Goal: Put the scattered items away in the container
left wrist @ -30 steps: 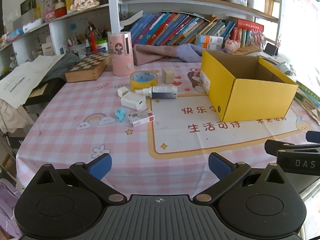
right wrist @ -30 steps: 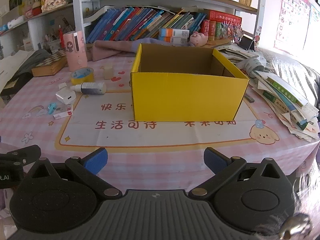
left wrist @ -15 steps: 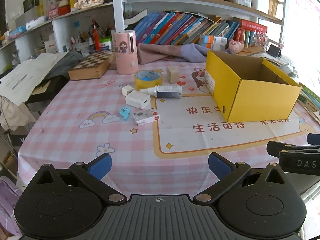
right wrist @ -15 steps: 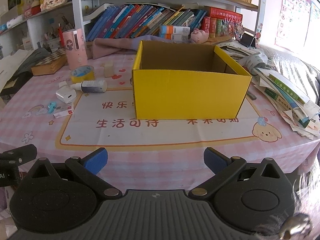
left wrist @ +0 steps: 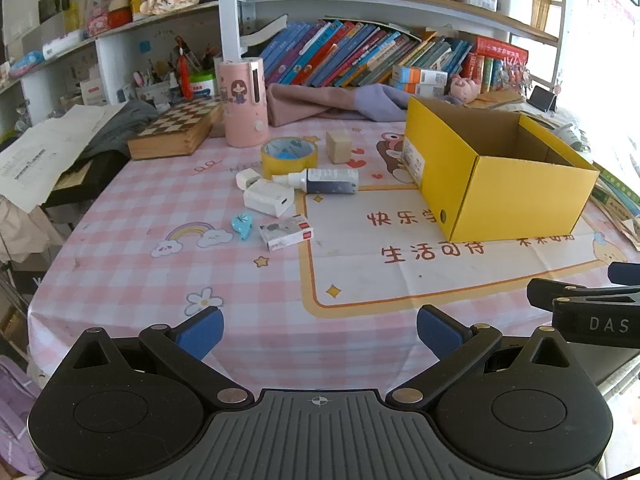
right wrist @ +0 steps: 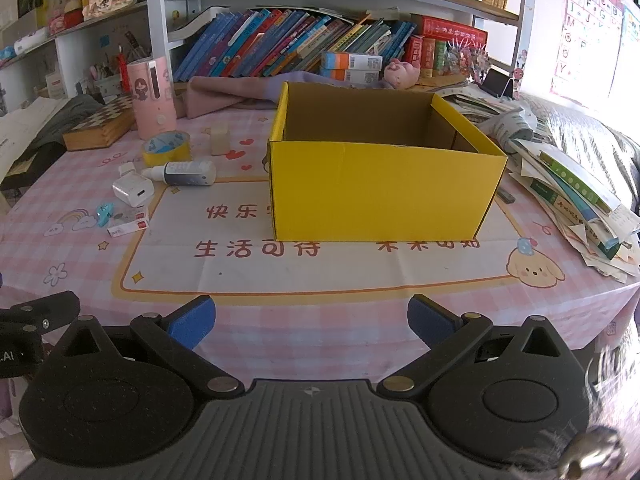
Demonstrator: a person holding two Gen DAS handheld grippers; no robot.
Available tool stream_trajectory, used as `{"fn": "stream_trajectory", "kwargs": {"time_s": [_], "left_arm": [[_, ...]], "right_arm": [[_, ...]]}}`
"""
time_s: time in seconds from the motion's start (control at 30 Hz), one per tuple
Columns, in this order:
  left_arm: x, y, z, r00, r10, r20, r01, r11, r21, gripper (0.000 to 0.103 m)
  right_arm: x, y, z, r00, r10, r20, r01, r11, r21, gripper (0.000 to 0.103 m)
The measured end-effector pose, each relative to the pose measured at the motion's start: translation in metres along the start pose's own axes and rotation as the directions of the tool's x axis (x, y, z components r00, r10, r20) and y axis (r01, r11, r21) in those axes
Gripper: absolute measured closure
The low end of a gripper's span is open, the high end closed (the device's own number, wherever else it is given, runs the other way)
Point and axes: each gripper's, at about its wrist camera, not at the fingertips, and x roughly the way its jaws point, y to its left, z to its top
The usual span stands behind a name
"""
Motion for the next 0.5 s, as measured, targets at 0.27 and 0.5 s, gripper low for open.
{"fn": "stream_trajectory", "kwargs": {"time_s": [0.27, 0.5], "left_arm": [[0.0044, 0.0054, 0.0021, 1.0, 0.006, 0.002, -0.006, 1.0, -0.018, 0.0], [0.005, 0.0069, 0.0022, 1.0, -0.014, 0.005, 0.014, 1.0, -0.013, 0.0]], "right_arm": [[0.002, 0.0041, 0.0015, 1.0, 0.005, -0.002, -0.005, 1.0, -0.007, 0.0], [0.0043, 0.0083, 0.0045, 1.0, 0.027, -0.007, -0.027, 0.999, -0.019, 0.0]]}}
